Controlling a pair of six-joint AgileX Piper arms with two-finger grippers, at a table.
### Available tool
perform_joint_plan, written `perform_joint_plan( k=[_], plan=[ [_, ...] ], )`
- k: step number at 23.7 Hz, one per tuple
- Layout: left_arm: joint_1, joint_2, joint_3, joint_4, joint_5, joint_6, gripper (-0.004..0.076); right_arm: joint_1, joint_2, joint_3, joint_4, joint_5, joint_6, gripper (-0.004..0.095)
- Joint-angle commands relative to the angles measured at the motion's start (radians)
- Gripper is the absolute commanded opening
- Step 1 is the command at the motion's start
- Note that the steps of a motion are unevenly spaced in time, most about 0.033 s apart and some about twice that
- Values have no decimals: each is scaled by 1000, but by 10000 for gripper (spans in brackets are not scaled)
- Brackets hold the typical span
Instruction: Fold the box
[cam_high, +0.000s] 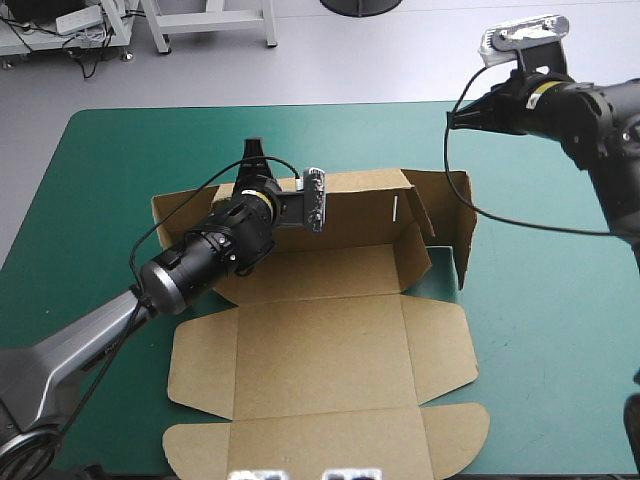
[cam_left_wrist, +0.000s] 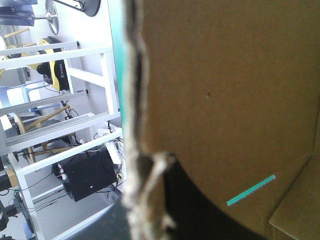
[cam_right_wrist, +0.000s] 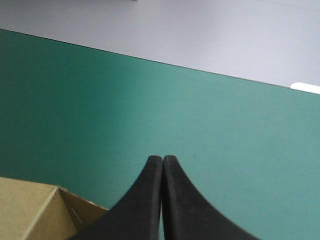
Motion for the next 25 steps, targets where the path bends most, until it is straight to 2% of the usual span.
perform_joint_plan(
  k=[1, 3, 5, 10, 17, 21, 25],
  plan=[
    [-5, -32, -27, 7, 1, -8, -10, -103, 51, -81, 246, -27, -110, -17],
    [-5, -32, -27, 7, 15, -8, -10, -165, 90, -87, 374, -6, -179, -17],
    [-5, -32, -27, 7, 17, -8, -10, -222, 128, -87, 454, 42, -246, -17],
    [-5, -32, -27, 7, 15, -8, -10, -258, 215, -87, 595, 132, -373, -17],
    [-5, -32, -27, 7, 15, -26, -10, -256, 322, -77, 657, 320, -452, -17],
    [-5, -32, -27, 7, 17, -110, -10, -256, 297, 3, 687, 320, -496, -17],
    [-5, -32, -27, 7, 17, -109, -10, -256, 242, 145, 721, 318, -594, -17]
  ],
)
